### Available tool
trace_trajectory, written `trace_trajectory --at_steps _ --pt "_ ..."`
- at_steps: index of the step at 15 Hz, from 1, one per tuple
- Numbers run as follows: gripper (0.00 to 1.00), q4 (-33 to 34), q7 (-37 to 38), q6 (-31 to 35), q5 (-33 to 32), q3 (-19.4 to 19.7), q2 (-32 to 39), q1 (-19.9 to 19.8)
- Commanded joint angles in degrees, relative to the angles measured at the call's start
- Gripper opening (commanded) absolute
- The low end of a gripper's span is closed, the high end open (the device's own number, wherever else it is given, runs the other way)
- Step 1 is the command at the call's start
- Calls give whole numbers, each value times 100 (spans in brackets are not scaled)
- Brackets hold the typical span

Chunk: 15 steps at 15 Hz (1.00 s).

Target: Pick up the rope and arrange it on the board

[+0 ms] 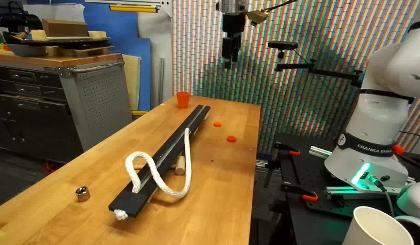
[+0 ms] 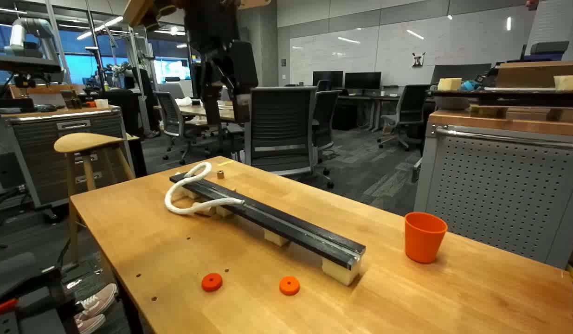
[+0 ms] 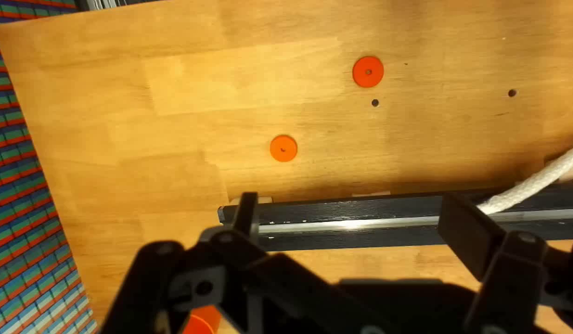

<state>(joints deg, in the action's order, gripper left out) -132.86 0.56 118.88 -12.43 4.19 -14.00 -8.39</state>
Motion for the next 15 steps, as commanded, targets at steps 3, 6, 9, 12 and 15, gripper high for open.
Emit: trace_trajectory --at_steps 3,6,9,12,15 --pt "100 58 8 -11 -11 48 -8 51" --pt "100 60 8 -11 -11 48 -9 51" --pt "100 127 418 5 -180 -69 198 51" --pt "100 202 842 420 -117 -196 531 164" --pt "100 379 1348 741 -137 -373 1006 304"
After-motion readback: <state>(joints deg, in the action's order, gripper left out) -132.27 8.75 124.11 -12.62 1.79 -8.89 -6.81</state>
